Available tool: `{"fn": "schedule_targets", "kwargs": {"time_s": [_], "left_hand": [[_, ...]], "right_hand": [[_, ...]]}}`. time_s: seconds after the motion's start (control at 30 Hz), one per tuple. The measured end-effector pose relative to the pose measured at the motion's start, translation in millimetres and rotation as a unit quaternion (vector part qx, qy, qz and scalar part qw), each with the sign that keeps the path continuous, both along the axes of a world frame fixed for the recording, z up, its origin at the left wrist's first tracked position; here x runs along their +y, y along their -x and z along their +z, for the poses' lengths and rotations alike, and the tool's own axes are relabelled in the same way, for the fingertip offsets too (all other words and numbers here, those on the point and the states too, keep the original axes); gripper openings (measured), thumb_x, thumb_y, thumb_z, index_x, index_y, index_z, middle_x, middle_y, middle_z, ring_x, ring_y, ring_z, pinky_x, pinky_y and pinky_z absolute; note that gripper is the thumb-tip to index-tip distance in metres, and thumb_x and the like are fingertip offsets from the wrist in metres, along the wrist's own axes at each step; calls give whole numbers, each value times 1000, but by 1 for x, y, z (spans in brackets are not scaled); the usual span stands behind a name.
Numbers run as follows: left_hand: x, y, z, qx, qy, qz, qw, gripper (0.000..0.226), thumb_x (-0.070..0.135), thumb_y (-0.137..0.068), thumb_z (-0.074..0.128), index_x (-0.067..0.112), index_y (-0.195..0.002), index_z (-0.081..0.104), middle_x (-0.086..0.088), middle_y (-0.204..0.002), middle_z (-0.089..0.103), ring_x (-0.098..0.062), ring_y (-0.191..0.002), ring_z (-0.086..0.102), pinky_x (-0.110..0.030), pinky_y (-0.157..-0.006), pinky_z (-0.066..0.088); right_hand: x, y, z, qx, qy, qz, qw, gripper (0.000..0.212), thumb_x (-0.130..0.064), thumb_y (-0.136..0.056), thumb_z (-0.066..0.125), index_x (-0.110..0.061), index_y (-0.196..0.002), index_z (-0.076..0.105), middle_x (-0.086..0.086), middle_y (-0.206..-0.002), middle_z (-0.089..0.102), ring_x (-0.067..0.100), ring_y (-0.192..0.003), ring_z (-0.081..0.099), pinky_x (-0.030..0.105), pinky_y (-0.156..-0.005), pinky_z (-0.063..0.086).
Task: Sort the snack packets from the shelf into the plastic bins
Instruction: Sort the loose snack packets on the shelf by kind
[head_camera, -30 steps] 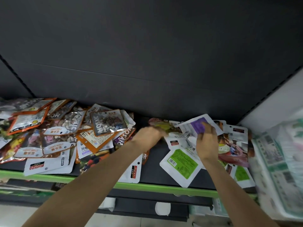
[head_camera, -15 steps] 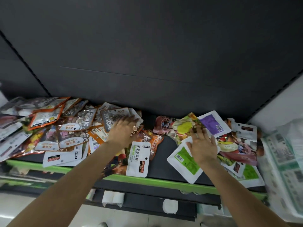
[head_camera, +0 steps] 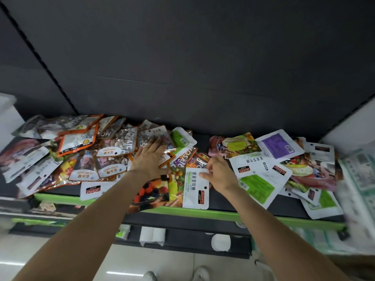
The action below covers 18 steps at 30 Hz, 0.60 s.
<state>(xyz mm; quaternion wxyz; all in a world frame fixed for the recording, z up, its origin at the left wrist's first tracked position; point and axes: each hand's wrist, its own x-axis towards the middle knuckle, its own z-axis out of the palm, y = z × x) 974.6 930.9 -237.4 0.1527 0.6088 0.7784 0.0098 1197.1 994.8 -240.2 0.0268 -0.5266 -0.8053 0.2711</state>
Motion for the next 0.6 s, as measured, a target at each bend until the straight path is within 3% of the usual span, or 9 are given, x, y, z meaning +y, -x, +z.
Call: {"fn": "schedule_targets", "kwargs": {"time_s": [0.13, 0.23, 0.3, 0.4, 0.47, 0.53, 0.6], "left_hand": [[-2, -1, -4, -3, -10, -5, 1000, 94, 51, -81, 65, 27, -151, 7, 3, -159, 1, -19, -146, -6, -42, -119, 3], [0, 0, -4, -6, -10, -3, 1000, 94, 51, -80, 66, 27, -151, 9, 2, -159, 3, -20, -147, -5, -43, -119, 4], [1, -1, -4, 1, -8, -3, 1000, 95, 54, -79, 66, 28, -150, 10, 3, -159, 4, -20, -147, -5, -45, -119, 5], [3, -5, -6, 16, -4, 5, 1000, 97, 58, -77, 66, 26, -150, 10, 1, -158, 7, -23, -147, -2, -47, -119, 6], [6, -9, -3, 23, 4, 12, 1000, 96, 57, -77, 66, 25, -150, 12, -1, -158, 9, -24, -146, 0, -48, -118, 8], [11, -14, 3, 26, 11, 26, 999, 94, 58, -76, 65, 23, -149, 16, -3, -157, 14, -26, -146, 5, -51, -117, 12], [16, -21, 7, 33, 15, 42, 998, 93, 63, -74, 65, 26, -146, 21, -5, -154, 19, -29, -144, 10, -54, -115, 15]], "right_hand": [[-2, 6, 4, 1, 21, -15, 1000, 23, -28, -88, 65, -10, -85, 51, 6, -123, 44, 20, -114, 48, 30, -89, 39], [-2, 5, 14, 9, 0, -33, 999, 13, -22, -94, 57, -10, -89, 53, 7, -124, 46, 21, -108, 53, 35, -91, 46], [5, -5, 31, 15, -69, -96, 993, 11, -17, -97, 48, -8, -100, 52, 10, -116, 52, 26, -98, 59, 40, -81, 52], [29, -34, 49, -27, -231, -184, 955, 25, -6, -95, 47, -2, -120, 47, 20, -113, 55, 37, -100, 58, 40, -68, 46], [37, -44, 45, -74, -268, -180, 944, 56, 0, -88, 57, -6, -139, 36, 26, -135, 40, 42, -123, 44, 46, -88, 47], [32, -37, 30, -151, -245, -109, 952, 80, -3, -86, 58, -19, -151, 14, 21, -152, 18, 38, -141, 19, 47, -111, 31], [19, -20, 10, -150, -172, -11, 973, 73, -15, -95, 50, -31, -151, 6, 12, -157, 10, 32, -145, 8, 47, -117, 19]]}}
